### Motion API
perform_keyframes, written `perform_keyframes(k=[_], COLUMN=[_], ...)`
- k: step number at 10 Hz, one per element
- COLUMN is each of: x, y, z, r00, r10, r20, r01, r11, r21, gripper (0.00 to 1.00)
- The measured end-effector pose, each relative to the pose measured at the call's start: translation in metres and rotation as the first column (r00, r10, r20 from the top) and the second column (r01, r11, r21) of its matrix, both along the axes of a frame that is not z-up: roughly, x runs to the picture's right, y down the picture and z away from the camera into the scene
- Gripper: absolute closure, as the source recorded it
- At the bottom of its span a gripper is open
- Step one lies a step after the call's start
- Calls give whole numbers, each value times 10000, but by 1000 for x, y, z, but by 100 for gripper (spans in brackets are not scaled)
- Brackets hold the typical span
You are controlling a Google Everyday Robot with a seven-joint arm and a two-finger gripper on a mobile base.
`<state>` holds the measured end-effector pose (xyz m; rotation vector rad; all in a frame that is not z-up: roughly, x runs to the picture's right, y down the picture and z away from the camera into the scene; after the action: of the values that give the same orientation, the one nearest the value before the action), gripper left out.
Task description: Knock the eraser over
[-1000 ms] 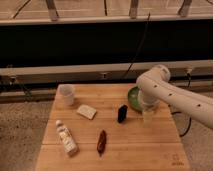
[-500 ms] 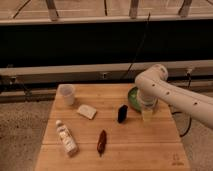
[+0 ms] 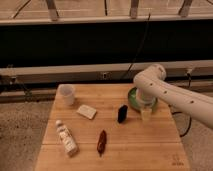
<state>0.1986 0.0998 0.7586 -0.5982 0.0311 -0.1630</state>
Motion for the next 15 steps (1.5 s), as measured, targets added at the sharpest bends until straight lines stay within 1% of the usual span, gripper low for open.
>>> perform_keyframes(k=[12, 13, 14, 15], x=[-4, -4, -4, -5], y=[-2, -2, -2, -3], z=[22, 23, 26, 27], r00=[9994, 9994, 9992, 9991], r10=[-259, -274, -295, -305], r20=[208, 230, 255, 278], r01=[263, 279, 300, 311], r11=[9995, 9994, 9993, 9993], r21=[-166, -185, -209, -219], gripper=[20, 21, 27, 29])
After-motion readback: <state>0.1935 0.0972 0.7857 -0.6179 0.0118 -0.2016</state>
